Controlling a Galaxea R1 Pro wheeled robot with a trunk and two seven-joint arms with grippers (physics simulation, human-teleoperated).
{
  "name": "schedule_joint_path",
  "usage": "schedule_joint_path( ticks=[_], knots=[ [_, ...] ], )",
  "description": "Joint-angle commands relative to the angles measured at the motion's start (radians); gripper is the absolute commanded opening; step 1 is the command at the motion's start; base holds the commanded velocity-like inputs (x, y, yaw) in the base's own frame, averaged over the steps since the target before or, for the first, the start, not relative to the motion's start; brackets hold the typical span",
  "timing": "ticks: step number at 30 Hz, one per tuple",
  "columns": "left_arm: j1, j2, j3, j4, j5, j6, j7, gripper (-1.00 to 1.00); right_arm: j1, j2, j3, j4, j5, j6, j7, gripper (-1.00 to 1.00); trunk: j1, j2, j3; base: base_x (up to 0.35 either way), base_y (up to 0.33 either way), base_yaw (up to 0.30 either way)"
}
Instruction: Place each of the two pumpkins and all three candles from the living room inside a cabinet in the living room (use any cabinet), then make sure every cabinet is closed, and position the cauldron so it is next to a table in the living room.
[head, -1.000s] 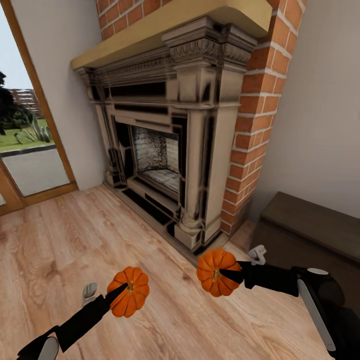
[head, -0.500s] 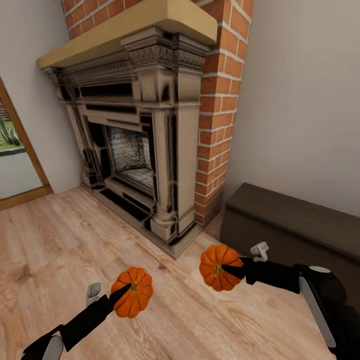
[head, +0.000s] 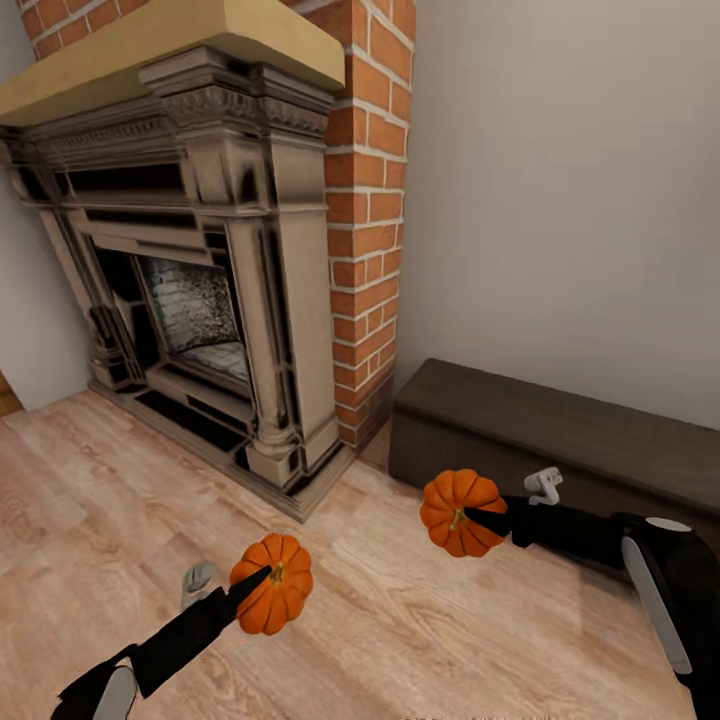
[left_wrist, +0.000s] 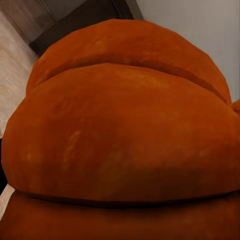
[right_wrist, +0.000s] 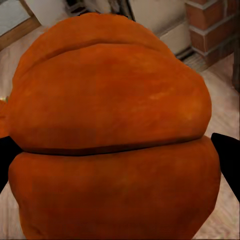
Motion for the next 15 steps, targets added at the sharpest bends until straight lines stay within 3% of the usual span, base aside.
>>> schedule_joint_path(
  ticks=[1,2,3,8,15],
  knots=[
    [0.000,0.000,0.000,-0.002,0.012,0.010,0.015,-1.00,-0.002,-0.016,-0.005,0.000,-0.015,0.011,0.001,-1.00,0.000,0.000,-0.001,0.000,-0.343,-0.300],
    [0.000,-0.001,-0.001,-0.003,0.012,0.010,0.025,-1.00,-0.003,-0.024,-0.006,0.000,-0.015,0.011,0.001,-1.00,0.000,0.000,-0.001,0.000,-0.344,-0.300],
    [-0.001,-0.011,-0.011,-0.006,0.013,0.010,0.066,-1.00,-0.005,-0.052,-0.012,0.000,-0.015,0.011,0.001,-1.00,0.000,0.000,-0.001,-0.029,-0.349,-0.300],
    [-0.008,-0.022,-0.041,-0.007,0.014,0.011,0.082,-1.00,-0.006,-0.061,-0.013,0.000,-0.015,0.010,0.001,-1.00,0.000,0.000,-0.001,-0.055,-0.302,-0.300],
    [-0.011,-0.023,-0.022,-0.055,0.036,0.063,0.085,-1.00,-0.006,-0.063,-0.014,0.000,-0.015,0.010,0.001,-1.00,-0.002,0.000,0.015,-0.013,-0.059,-0.300]
  ],
)
